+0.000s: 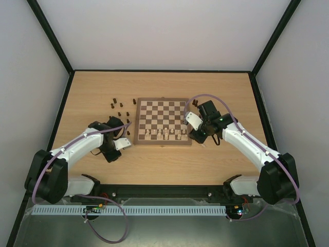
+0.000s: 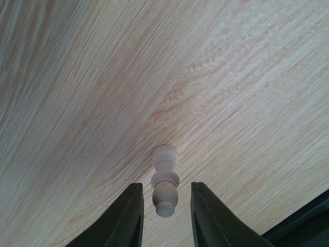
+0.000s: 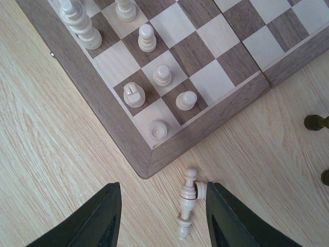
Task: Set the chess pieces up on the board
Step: Pick up the chess piece at the center of the board.
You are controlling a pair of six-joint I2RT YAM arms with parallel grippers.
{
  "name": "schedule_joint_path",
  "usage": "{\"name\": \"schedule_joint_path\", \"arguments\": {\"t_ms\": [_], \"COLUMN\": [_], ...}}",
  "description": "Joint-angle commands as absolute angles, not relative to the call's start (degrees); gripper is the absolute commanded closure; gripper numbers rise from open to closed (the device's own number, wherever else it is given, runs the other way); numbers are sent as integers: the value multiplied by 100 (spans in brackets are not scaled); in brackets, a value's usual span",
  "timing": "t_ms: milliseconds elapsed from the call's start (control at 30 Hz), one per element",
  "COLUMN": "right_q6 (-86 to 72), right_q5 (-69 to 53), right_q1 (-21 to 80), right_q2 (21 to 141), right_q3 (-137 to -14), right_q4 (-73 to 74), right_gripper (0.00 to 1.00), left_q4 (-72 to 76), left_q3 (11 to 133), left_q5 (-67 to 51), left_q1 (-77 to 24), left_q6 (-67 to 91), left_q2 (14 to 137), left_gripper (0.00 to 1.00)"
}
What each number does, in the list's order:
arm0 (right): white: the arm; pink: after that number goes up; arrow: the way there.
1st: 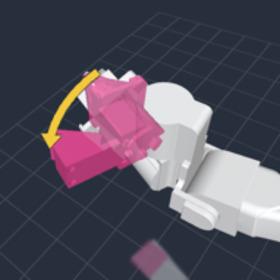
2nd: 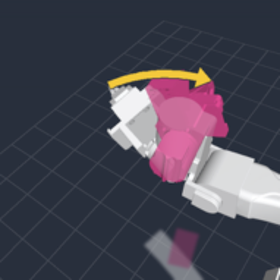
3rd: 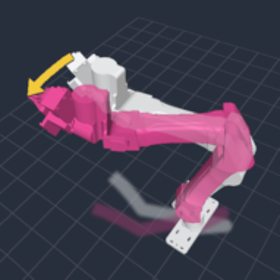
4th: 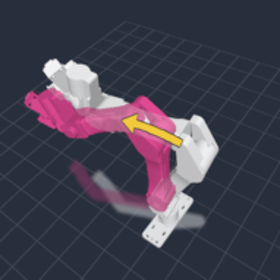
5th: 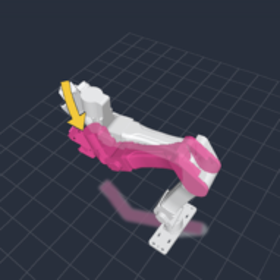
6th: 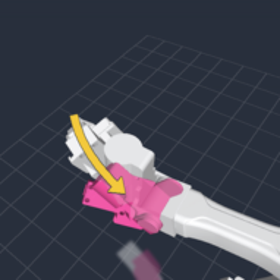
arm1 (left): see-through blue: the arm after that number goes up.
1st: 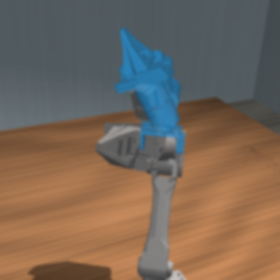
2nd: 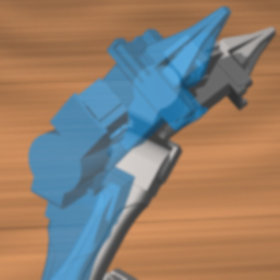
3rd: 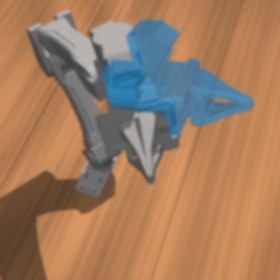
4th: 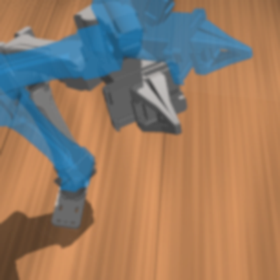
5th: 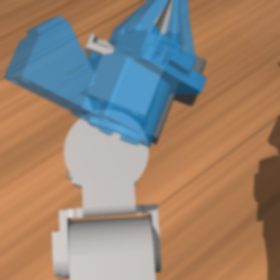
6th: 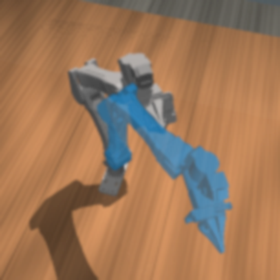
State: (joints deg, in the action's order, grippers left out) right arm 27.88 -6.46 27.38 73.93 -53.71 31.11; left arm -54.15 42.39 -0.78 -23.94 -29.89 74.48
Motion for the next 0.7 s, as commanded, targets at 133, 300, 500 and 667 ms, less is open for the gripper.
{"name": "schedule_joint_path", "arguments": {"t_ms": [133, 300, 500, 667], "right_q6": [2839, 2839, 2864, 2898], "right_q5": [-704, -694, -699, -737], "right_q1": [2707, 2703, 2660, 2587], "right_q2": [7348, 7331, 7289, 7269], "right_q3": [-5341, -5314, -5235, -5195], "right_q4": [3263, 3260, 3246, 3226], "right_gripper": [54, 54, 54, 54], "left_q4": [-5478, -5477, -5469, -5430], "left_q3": [4320, 4309, 4298, 4293], "left_q5": [-62, -53, -63, -70], "left_q1": [-2435, -2435, -2435, -2439], "left_q6": [-2974, -2966, -2977, -2979], "left_q2": [7606, 7726, 7889, 7964], "left_gripper": [67, 67, 71, 82]}}
